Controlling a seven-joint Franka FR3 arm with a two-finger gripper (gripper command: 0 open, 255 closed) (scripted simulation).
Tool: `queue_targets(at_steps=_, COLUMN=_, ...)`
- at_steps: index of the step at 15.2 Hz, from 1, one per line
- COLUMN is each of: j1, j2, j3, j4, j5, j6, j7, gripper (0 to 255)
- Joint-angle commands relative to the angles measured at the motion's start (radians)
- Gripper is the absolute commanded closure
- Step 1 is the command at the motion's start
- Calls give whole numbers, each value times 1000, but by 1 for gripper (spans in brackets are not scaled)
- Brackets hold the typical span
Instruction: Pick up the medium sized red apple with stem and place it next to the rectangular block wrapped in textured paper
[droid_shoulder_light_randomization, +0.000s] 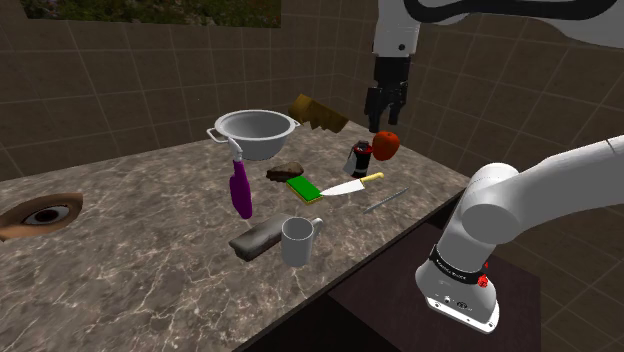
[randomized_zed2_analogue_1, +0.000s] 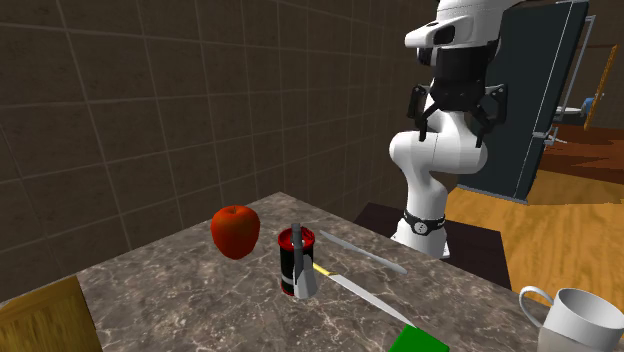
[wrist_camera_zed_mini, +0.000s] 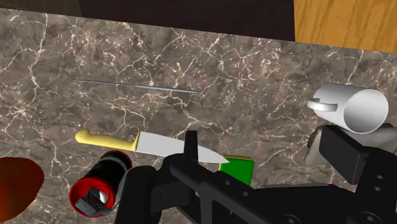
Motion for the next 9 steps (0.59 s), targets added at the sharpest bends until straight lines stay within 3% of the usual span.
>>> queue_targets(at_steps=1, j1=0, j2=0, j3=0, j4=0, j5=0, j6=0, j7=0, gripper=0)
queue_targets(at_steps=9, j1=-16, j2=-158, j3=-227, j4=-156, j5=-166, j6=108, j7=-345, gripper=0)
